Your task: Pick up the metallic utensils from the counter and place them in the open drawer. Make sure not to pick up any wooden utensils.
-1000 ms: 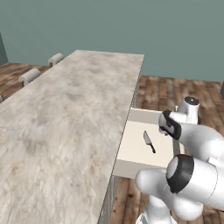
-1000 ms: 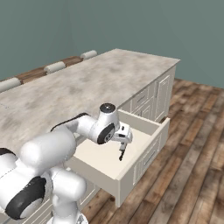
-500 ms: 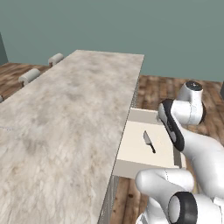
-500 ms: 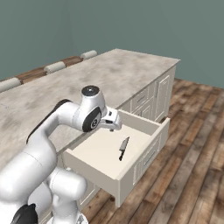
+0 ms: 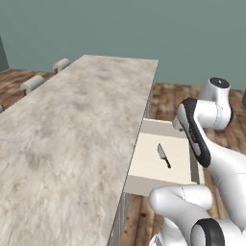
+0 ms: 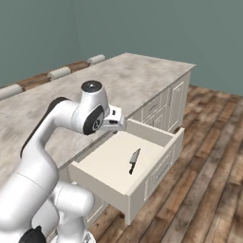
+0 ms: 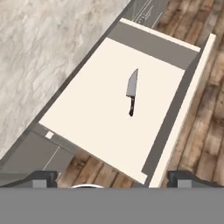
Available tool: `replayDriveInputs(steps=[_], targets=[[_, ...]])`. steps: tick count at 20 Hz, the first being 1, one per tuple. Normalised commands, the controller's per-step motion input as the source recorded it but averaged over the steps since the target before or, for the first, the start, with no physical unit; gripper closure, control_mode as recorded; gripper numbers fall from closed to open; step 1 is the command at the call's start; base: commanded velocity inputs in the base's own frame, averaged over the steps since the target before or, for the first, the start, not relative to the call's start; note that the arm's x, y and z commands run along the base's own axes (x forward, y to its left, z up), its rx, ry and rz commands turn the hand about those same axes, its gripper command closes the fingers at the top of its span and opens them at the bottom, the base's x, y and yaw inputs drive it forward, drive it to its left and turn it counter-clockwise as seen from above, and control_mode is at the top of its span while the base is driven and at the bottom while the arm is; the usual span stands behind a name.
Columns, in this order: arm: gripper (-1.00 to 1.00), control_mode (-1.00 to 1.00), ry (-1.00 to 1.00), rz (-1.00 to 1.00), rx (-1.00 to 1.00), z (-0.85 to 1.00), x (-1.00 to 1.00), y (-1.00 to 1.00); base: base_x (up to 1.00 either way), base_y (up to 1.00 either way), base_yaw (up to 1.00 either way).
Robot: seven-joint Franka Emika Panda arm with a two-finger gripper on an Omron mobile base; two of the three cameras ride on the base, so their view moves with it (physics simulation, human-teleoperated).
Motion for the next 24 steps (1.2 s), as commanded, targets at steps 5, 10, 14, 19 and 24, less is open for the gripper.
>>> replayDriveInputs(steps=[5,10,14,19,24], targets=[[-1.0,-1.0,0.0,0.17,0.0,-0.3,-0.04,0.06,0.0,0.0,0.0],[-1.0,1.0,0.0,0.03,0.0,-0.1,-0.07,0.02,-0.54,0.17,0.05],[-1.0,1.0,0.0,0.0,0.0,0.0,0.0,0.0,-0.97,0.3,0.0],[-1.0,1.0,0.0,0.0,0.0,0.0,0.0,0.0,-1.0,0.17,0.0],[-1.0,1.0,0.0,0.0,0.0,0.0,0.0,0.0,-1.0,0.14,0.0]])
